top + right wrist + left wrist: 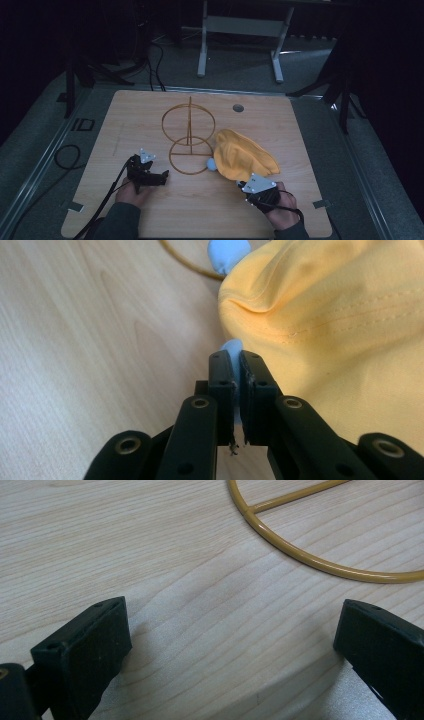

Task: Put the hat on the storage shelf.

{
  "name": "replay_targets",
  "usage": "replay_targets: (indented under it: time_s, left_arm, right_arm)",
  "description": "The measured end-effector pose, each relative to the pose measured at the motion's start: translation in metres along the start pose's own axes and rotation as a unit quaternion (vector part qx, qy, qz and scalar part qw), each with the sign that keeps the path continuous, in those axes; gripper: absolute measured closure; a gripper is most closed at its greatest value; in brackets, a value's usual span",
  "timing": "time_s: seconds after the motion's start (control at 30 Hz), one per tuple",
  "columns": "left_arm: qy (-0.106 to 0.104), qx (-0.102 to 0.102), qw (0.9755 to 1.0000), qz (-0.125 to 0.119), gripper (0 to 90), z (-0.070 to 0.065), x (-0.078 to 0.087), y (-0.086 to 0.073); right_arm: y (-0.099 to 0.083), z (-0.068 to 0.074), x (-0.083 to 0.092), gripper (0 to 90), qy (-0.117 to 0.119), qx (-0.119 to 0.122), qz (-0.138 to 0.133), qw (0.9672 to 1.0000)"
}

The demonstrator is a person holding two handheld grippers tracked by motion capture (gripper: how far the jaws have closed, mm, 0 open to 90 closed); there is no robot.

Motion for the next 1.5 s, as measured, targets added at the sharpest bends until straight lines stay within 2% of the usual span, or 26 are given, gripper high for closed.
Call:
replay_targets:
  time_s: [0.27,0.37,0.5,0.63,0.87,0.9,0.97,1.03,1.1,1.3,1.37,1.43,1.5]
  left_arm:
    - [0.0,0.001,1.0,-0.001,1.9,0.0,0.0,0.0]
    - [0.0,0.001,1.0,-0.001,1.8,0.0,0.0,0.0]
    - [0.0,0.001,1.0,-0.001,1.8,0.0,0.0,0.0]
    - [0.0,0.001,1.0,-0.001,1.8,0.0,0.0,0.0]
    - [0.0,0.001,1.0,-0.001,1.9,0.0,0.0,0.0]
    - [0.0,0.0,1.0,0.0,1.9,0.0,0.0,0.0]
    - [0.0,0.001,1.0,-0.001,1.9,0.0,0.0,0.0]
    - [0.0,0.001,1.0,-0.002,1.8,0.0,0.0,0.0]
    - [0.0,0.001,1.0,-0.001,1.9,0.0,0.0,0.0]
    - [0.0,0.001,1.0,-0.002,1.9,0.0,0.0,0.0]
    - [0.0,0.001,1.0,-0.002,1.8,0.0,0.0,0.0]
    - [0.0,0.001,1.0,-0.001,1.8,0.0,0.0,0.0]
    - [0.0,0.002,1.0,-0.002,1.8,0.0,0.0,0.0]
  right_arm:
    - [0.009,-0.007,0.017,85.3,-0.014,-0.003,-0.026,0.9996]
    - [0.013,-0.012,0.029,85.3,-0.021,-0.008,-0.047,0.9986]
    - [0.015,-0.014,0.037,85.3,-0.021,-0.009,-0.058,0.9981]
    - [0.018,-0.019,0.05,85.4,-0.01,-0.02,-0.094,0.9954]
    - [0.021,-0.022,0.059,85.4,-0.002,-0.025,-0.112,0.9934]
    - [0.021,-0.024,0.061,85.4,0.005,-0.032,-0.12,0.9922]
    - [0.021,-0.025,0.062,85.4,0.007,-0.034,-0.123,0.9919]
    - [0.02,-0.029,0.063,85.4,0.002,-0.04,-0.124,0.9915]
    - [0.018,-0.033,0.064,85.3,0.017,-0.053,-0.133,0.9896]
    - [0.008,-0.038,0.059,84.6,0.008,-0.062,-0.107,0.9923]
    - [0.003,-0.039,0.054,84.3,0.004,-0.065,-0.089,0.9939]
    - [-0.001,-0.04,0.052,83.9,0.01,-0.068,-0.079,0.9945]
    - [-0.005,-0.04,0.049,82.8,-0.004,-0.065,-0.063,0.9959]
Point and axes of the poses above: each handheld gripper's, and its own axes: x roughly backward along the jaws, y roughly out of its top, z roughly to its left, the point moved 1 cm from there along -x, roughly forward along the jaws, and after that the axes turned 2 degrees about -x, right-handed, at the moved point
